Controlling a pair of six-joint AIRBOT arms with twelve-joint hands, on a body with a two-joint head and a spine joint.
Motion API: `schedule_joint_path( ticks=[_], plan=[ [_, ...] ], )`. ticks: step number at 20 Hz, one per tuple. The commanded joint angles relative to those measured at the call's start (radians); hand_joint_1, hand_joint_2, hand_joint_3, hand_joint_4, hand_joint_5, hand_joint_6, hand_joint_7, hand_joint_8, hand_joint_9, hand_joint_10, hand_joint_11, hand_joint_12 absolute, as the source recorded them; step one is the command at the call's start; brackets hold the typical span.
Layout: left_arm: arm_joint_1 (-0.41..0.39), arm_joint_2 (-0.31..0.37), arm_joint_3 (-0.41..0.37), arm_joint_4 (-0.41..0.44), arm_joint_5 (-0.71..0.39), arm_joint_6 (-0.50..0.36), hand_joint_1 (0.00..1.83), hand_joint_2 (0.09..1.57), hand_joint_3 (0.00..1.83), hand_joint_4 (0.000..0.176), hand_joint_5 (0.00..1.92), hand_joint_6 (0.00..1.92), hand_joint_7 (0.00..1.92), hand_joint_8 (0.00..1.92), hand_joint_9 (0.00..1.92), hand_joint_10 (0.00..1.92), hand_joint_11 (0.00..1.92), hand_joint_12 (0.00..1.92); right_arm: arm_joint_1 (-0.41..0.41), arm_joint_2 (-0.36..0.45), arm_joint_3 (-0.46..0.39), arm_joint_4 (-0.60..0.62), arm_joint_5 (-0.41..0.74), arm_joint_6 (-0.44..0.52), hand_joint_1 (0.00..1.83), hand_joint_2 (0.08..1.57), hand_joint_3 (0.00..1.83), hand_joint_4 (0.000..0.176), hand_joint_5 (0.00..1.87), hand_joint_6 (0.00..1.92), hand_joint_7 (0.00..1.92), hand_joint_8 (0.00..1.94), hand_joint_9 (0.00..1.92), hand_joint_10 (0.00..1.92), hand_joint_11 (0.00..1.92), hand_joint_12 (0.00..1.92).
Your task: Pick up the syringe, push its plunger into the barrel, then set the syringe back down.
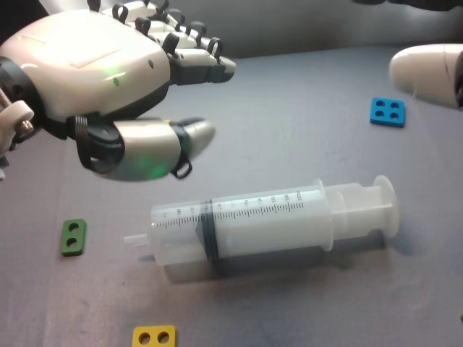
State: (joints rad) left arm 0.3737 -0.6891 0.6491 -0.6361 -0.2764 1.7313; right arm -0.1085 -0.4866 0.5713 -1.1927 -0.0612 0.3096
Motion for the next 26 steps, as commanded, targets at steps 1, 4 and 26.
schedule_joint_path(
  ticks=[1,4,26],
  plan=[
    [-0.014,0.001,0.001,0.018,-0.093,0.004,0.00,1.49,0.05,0.000,0.32,0.00,0.27,0.00,0.23,0.00,0.00,0.49,0.017,0.001,-0.006,0.002,0.046,0.001,0.00,1.32,0.06,0.000,0.14,0.01,0.10,0.00,0.05,0.01,0.00,0.11],
    [-0.017,0.000,0.002,0.006,-0.094,0.012,0.00,1.49,0.03,0.000,0.32,0.00,0.27,0.00,0.22,0.00,0.00,0.48,0.025,0.001,-0.009,0.002,0.061,0.001,0.00,1.33,0.03,0.000,0.15,0.00,0.11,0.00,0.07,0.01,0.00,0.17],
    [0.149,-0.203,-0.066,-0.335,-0.507,0.235,0.00,1.51,0.00,0.000,0.34,0.00,0.29,0.00,0.25,0.00,0.00,0.55,0.040,0.010,0.026,0.002,0.080,0.000,0.00,1.36,0.00,0.000,0.12,0.00,0.09,0.00,0.06,0.00,0.00,0.14]
  ],
)
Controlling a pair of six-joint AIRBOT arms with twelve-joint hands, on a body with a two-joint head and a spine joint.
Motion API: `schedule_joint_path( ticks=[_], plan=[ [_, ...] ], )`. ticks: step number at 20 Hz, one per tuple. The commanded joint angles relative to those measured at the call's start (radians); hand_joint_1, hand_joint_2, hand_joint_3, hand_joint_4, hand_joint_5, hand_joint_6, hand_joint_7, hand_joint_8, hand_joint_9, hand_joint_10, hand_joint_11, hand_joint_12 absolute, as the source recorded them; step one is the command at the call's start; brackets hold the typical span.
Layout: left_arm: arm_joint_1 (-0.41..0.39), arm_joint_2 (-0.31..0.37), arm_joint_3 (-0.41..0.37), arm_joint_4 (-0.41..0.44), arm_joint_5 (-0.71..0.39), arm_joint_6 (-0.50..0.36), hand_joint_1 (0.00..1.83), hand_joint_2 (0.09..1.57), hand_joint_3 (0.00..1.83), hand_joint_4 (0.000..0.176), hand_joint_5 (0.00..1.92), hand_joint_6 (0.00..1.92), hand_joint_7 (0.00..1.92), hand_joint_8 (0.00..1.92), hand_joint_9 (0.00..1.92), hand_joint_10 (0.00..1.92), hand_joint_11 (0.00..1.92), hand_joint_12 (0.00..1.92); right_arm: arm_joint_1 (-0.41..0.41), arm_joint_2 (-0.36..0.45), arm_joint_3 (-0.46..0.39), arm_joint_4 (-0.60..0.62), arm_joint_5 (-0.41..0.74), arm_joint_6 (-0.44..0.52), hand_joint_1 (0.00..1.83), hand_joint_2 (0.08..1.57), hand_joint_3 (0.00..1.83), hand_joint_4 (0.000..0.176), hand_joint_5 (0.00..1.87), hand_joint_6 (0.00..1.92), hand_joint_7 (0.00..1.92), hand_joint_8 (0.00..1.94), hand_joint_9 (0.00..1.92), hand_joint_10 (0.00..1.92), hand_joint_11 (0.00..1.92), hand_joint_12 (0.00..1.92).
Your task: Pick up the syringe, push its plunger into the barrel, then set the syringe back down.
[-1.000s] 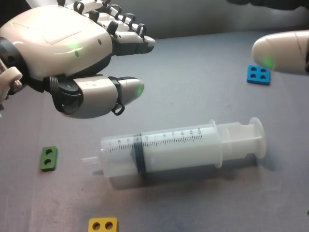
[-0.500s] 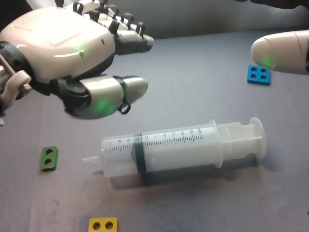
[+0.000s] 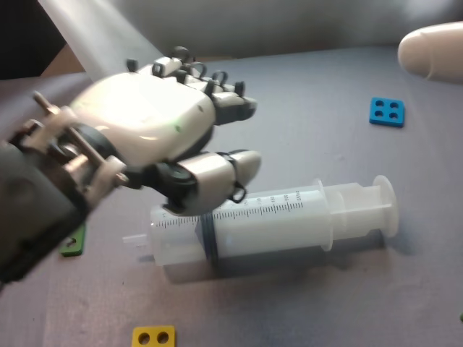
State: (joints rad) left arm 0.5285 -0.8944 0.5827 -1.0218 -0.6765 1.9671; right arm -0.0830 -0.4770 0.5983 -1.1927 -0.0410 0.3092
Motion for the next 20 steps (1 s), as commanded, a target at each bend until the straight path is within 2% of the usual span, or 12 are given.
schedule_joint_path(
  ticks=[1,6,8,10,11,12,13,17,19,20],
  plan=[
    [0.008,-0.027,0.002,0.049,-0.147,-0.001,0.00,1.50,0.00,0.000,0.31,0.00,0.27,0.00,0.23,0.00,0.00,0.50,0.014,0.002,-0.001,0.002,0.061,-0.004,0.00,1.36,0.00,0.000,0.11,0.00,0.08,0.00,0.06,0.00,0.00,0.12],
    [0.062,-0.116,0.008,-0.017,-0.239,0.030,0.00,1.24,0.00,0.000,0.28,0.00,0.25,0.00,0.21,0.00,0.00,0.44,0.025,0.003,-0.004,0.002,0.076,-0.006,0.00,1.36,0.00,0.000,0.11,0.00,0.07,0.00,0.04,0.00,0.00,0.11],
    [0.084,-0.152,0.012,-0.031,-0.283,0.036,0.09,1.14,0.00,0.000,0.26,0.00,0.24,0.00,0.21,0.00,0.00,0.47,0.025,0.002,-0.008,0.002,0.076,-0.006,0.00,1.36,0.00,0.000,0.12,0.00,0.07,0.00,0.04,0.00,0.00,0.12],
    [0.099,-0.176,0.019,-0.030,-0.293,0.035,0.13,1.07,0.00,0.000,0.18,0.00,0.16,0.00,0.13,0.00,0.00,0.33,0.029,0.002,-0.010,0.002,0.076,-0.004,0.00,1.36,0.00,0.000,0.12,0.00,0.08,0.00,0.04,0.00,0.00,0.12],
    [0.105,-0.185,0.024,-0.029,-0.293,0.032,0.19,1.02,0.00,0.000,0.16,0.00,0.14,0.00,0.11,0.00,0.00,0.27,0.030,0.002,-0.011,0.002,0.078,-0.003,0.00,1.36,0.00,0.000,0.12,0.00,0.07,0.00,0.04,0.00,0.00,0.12],
    [0.115,-0.201,0.034,-0.025,-0.293,0.027,0.33,0.96,0.00,0.000,0.13,0.00,0.11,0.00,0.09,0.00,0.00,0.24,0.031,0.002,-0.013,0.002,0.082,-0.002,0.00,1.36,0.00,0.000,0.11,0.00,0.07,0.00,0.03,0.00,0.00,0.10],
    [0.122,-0.211,0.041,-0.021,-0.293,0.021,0.33,0.96,0.00,0.000,0.13,0.00,0.11,0.00,0.09,0.00,0.00,0.24,0.031,0.002,-0.015,0.002,0.083,-0.001,0.00,1.36,0.00,0.000,0.11,0.00,0.07,0.00,0.03,0.00,0.00,0.10],
    [0.146,-0.249,0.081,-0.015,-0.294,0.011,0.58,0.88,0.00,0.000,0.05,0.00,0.02,0.00,0.02,0.00,0.00,0.17,0.030,0.003,-0.028,0.002,0.083,-0.002,0.00,1.35,0.00,0.000,0.12,0.00,0.09,0.00,0.05,0.01,0.00,0.08],
    [0.165,-0.264,0.103,-0.016,-0.294,0.012,0.66,0.90,0.00,0.000,0.02,0.00,0.00,0.00,0.00,0.00,0.00,0.17,0.029,0.004,-0.029,0.002,0.083,-0.003,0.00,1.35,0.00,0.000,0.13,0.00,0.09,0.00,0.05,0.00,0.00,0.08],
    [0.173,-0.271,0.112,-0.016,-0.294,0.010,0.76,0.89,0.00,0.000,0.02,0.00,0.00,0.00,0.00,0.00,0.00,0.16,0.027,0.004,-0.030,0.002,0.083,-0.003,0.00,1.35,0.00,0.000,0.14,0.01,0.09,0.00,0.04,0.00,0.00,0.08]
  ],
)
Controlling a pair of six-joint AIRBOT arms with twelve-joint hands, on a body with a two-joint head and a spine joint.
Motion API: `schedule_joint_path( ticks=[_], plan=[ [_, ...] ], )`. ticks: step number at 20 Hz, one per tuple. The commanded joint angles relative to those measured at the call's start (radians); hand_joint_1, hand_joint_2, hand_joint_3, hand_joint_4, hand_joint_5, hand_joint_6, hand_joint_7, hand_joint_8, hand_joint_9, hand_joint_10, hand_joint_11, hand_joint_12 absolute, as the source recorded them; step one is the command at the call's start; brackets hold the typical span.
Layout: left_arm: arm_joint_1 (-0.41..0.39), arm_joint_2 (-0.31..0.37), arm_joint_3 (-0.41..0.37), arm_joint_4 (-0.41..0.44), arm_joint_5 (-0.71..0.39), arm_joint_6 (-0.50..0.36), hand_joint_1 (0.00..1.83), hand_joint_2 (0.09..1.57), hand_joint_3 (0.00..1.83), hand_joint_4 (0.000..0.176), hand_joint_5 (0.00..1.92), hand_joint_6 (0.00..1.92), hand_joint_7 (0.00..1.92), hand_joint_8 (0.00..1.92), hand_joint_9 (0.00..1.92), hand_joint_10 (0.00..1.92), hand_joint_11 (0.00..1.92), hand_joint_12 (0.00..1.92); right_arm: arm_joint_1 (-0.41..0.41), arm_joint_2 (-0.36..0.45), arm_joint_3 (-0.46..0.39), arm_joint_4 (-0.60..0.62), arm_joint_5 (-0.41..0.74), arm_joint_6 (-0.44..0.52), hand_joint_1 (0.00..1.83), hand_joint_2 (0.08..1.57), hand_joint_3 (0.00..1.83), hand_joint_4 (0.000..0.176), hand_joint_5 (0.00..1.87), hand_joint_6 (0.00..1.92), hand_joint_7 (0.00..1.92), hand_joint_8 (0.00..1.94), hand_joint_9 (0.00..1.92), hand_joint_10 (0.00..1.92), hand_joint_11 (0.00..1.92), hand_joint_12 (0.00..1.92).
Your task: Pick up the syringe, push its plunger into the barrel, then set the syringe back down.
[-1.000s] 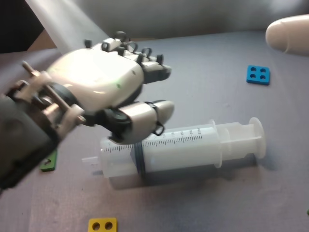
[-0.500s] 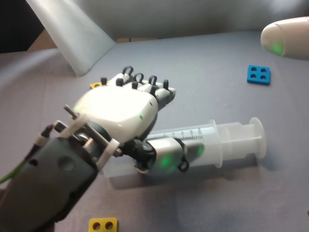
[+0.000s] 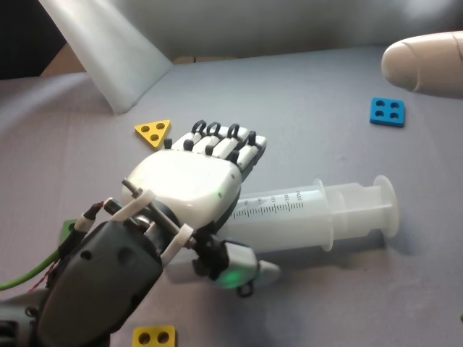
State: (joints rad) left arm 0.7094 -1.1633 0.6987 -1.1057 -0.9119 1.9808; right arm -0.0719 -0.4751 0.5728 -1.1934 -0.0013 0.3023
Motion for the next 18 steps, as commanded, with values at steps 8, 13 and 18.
schedule_joint_path(
  ticks=[8,13,18],
  plan=[
    [0.013,-0.106,0.077,0.069,-0.059,-0.002,0.90,0.87,0.00,0.000,0.03,0.00,0.00,0.00,0.00,0.00,0.00,0.17,0.015,0.002,-0.009,0.003,0.038,0.003,0.00,1.36,0.00,0.000,0.16,0.01,0.10,0.00,0.05,0.00,0.00,0.12],
    [0.020,-0.143,0.103,0.046,-0.059,0.017,0.89,0.90,0.00,0.000,0.06,0.00,0.01,0.00,0.00,0.00,0.00,0.13,0.010,0.007,-0.010,0.003,0.037,0.001,0.00,1.36,0.00,0.000,0.15,0.00,0.10,0.00,0.05,0.00,0.00,0.11],
    [0.037,-0.154,0.142,0.042,-0.056,0.019,0.90,0.94,0.00,0.000,0.06,0.00,0.00,0.00,0.00,0.00,0.00,0.12,0.010,0.009,-0.011,0.003,0.037,0.000,0.00,1.36,0.00,0.000,0.13,0.00,0.08,0.00,0.03,0.00,0.00,0.06]
  ],
)
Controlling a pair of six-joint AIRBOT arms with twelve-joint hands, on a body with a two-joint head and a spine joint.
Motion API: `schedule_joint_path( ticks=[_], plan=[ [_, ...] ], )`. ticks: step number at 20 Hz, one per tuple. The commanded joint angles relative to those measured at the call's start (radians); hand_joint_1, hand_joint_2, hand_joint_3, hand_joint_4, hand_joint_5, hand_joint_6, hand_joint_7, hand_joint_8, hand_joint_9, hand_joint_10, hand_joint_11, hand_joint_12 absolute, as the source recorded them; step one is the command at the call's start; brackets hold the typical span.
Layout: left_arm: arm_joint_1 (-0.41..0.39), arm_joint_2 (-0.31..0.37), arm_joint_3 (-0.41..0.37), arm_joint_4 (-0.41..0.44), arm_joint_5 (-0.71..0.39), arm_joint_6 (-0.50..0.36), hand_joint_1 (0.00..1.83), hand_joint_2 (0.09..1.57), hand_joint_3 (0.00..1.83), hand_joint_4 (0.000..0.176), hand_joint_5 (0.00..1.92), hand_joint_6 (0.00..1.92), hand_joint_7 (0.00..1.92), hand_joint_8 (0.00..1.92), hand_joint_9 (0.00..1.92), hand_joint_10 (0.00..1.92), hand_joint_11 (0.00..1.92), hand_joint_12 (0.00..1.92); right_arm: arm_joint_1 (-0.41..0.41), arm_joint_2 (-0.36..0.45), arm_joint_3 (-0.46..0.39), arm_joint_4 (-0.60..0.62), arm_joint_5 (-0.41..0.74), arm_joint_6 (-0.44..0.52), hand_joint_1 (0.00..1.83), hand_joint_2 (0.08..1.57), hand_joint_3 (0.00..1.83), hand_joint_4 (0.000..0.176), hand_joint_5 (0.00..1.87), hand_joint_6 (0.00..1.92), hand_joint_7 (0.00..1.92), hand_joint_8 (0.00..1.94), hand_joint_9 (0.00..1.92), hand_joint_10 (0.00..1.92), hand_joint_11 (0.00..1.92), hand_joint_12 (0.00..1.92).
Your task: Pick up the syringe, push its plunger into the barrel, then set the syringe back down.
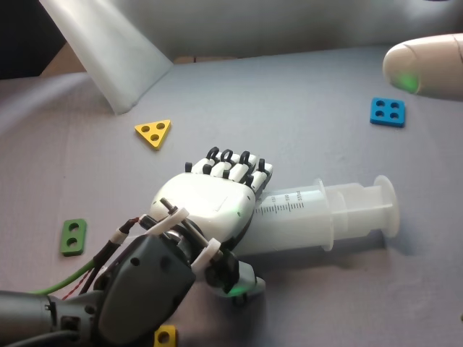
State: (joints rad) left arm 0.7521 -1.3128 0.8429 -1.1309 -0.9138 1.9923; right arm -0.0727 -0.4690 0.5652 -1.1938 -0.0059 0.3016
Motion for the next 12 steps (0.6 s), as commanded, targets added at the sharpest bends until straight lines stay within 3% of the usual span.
schedule_joint_path(
  ticks=[1,7,12],
  plan=[
    [-0.002,-0.007,0.005,0.065,-0.050,0.001,0.91,0.94,0.00,0.000,0.07,0.00,0.01,0.00,0.00,0.00,0.00,0.13,0.011,0.003,-0.004,0.003,0.041,0.001,0.00,1.36,0.00,0.000,0.14,0.00,0.08,0.00,0.03,0.00,0.00,0.05],
    [0.007,-0.023,0.021,0.056,-0.049,-0.012,0.92,0.94,0.00,0.000,0.07,0.00,0.01,0.00,0.00,0.00,0.00,0.11,0.011,0.003,-0.005,0.004,0.035,0.004,0.00,1.36,0.00,0.000,0.15,0.00,0.10,0.00,0.05,0.00,0.00,0.12],
    [0.007,-0.035,0.023,0.056,-0.049,-0.017,0.84,0.99,0.01,0.000,0.04,0.00,0.00,0.00,0.00,0.00,0.00,0.07,0.010,0.008,-0.005,0.004,0.002,0.116,0.00,1.36,0.00,0.000,0.15,0.00,0.10,0.00,0.05,0.00,0.00,0.09]
  ],
)
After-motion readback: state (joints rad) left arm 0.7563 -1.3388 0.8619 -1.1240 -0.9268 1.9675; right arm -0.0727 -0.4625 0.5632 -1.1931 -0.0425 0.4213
